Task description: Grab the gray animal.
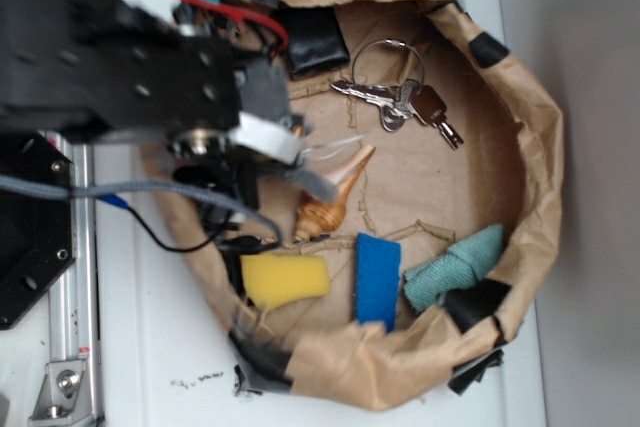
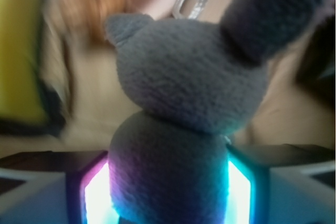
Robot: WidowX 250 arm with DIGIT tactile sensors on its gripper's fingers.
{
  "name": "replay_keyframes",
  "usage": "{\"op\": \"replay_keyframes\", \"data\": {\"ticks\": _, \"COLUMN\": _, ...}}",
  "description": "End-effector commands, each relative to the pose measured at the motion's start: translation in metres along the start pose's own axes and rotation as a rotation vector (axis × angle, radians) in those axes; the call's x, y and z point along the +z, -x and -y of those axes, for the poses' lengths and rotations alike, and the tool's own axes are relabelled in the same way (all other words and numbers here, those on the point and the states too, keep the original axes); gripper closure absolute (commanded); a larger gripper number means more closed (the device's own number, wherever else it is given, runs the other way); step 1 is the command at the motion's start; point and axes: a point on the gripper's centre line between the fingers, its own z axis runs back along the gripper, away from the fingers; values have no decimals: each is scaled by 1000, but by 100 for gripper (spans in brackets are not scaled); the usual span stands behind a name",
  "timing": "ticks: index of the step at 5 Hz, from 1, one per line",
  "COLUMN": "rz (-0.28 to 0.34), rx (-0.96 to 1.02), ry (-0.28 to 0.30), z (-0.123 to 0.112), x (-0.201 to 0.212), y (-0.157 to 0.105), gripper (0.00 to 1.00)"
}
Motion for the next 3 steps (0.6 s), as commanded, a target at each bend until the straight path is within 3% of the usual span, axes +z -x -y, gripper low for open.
{"op": "replay_keyframes", "data": {"ticks": 1, "rz": 209, "rx": 121, "ry": 14, "z": 39, "x": 77, "y": -47, "gripper": 100}}
{"op": "replay_keyframes", "data": {"ticks": 3, "rz": 192, "rx": 181, "ry": -11, "z": 37, "x": 73, "y": -60, "gripper": 100}}
